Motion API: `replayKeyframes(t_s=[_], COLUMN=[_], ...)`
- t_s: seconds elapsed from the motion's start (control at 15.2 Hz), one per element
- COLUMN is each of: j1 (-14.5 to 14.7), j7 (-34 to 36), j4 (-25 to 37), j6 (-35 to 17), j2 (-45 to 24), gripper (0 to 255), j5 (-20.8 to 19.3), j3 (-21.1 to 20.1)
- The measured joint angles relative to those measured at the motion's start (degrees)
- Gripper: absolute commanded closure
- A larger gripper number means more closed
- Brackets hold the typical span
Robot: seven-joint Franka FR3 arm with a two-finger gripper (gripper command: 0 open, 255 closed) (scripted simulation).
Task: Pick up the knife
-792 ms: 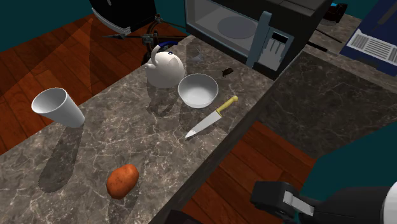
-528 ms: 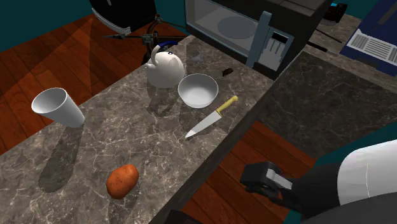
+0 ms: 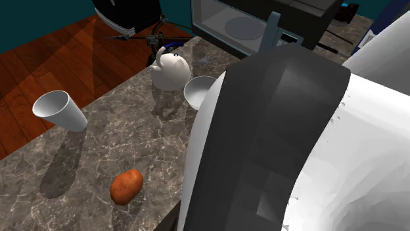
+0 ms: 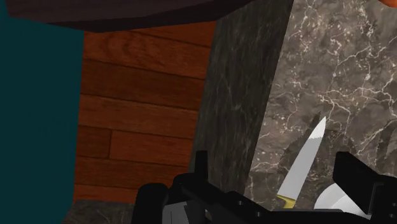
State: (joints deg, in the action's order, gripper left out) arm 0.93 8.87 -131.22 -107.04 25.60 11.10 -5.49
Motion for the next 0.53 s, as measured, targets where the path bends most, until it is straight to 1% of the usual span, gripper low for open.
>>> replayKeyframes(t_s=[0.33, 0.53], j1=[0.37, 0.74], j7=[4.63, 7.55], j4=[4.9, 8.24], j6=[-5.73, -7.97], j2=[-11.31, -17.39], gripper=[0, 0], j5=[0.63, 0.59], j3=[-2.55, -3.75])
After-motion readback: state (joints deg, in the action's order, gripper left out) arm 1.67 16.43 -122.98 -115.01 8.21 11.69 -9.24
